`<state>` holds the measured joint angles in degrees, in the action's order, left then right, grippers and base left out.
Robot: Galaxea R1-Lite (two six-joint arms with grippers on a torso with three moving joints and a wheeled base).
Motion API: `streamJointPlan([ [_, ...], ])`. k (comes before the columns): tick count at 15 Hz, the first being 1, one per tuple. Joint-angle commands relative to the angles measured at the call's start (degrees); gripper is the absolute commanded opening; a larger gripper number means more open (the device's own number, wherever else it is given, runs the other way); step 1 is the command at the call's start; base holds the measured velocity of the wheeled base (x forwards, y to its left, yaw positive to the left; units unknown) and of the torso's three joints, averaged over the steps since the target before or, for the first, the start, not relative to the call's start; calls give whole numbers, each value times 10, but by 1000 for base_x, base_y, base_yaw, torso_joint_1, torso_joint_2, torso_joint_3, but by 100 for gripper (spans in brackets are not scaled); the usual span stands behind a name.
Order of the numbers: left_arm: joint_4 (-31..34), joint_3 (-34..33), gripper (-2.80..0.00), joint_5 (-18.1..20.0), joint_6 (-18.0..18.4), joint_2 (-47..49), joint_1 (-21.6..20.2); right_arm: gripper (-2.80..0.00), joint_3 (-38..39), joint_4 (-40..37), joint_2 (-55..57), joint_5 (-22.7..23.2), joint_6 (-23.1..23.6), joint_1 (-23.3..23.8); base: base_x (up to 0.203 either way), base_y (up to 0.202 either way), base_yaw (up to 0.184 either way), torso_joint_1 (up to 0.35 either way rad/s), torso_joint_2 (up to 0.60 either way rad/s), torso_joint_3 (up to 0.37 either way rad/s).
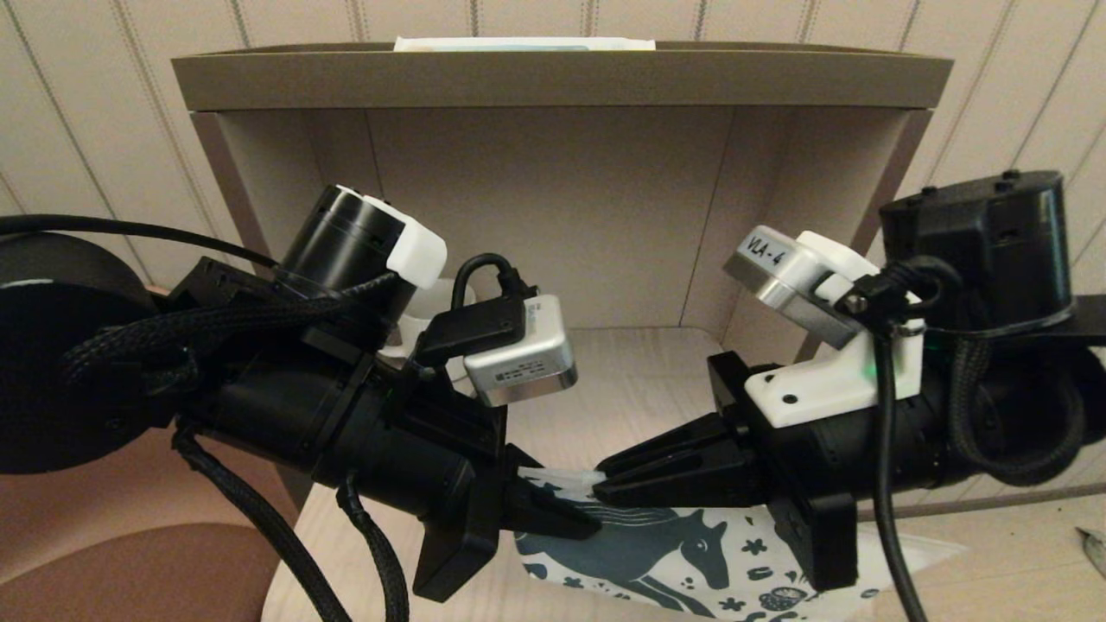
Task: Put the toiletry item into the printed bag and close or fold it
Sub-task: Open the storage bag
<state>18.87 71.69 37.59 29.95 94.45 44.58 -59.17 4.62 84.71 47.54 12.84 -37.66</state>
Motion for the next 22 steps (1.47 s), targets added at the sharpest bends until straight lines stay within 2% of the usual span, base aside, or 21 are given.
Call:
streamJointPlan([
  [1, 2, 0, -280, 2, 2, 0, 0, -280, 13, 0, -25, 3, 2, 15, 0, 0, 0, 0, 0, 0],
  [8, 2, -1, -280, 2, 1, -7, 0, -280, 80, 0, -113, 3, 1, 61, 0, 0, 0, 0, 0, 0],
  [15, 2, -11, -280, 0, 1, -14, 0, -280, 153, -4, -221, 12, 2, 154, 0, 0, 0, 0, 0, 0],
  [22, 2, -12, -280, -1, 2, -19, -1, -280, 211, -4, -280, 16, 2, 201, 0, 0, 0, 0, 0, 0],
])
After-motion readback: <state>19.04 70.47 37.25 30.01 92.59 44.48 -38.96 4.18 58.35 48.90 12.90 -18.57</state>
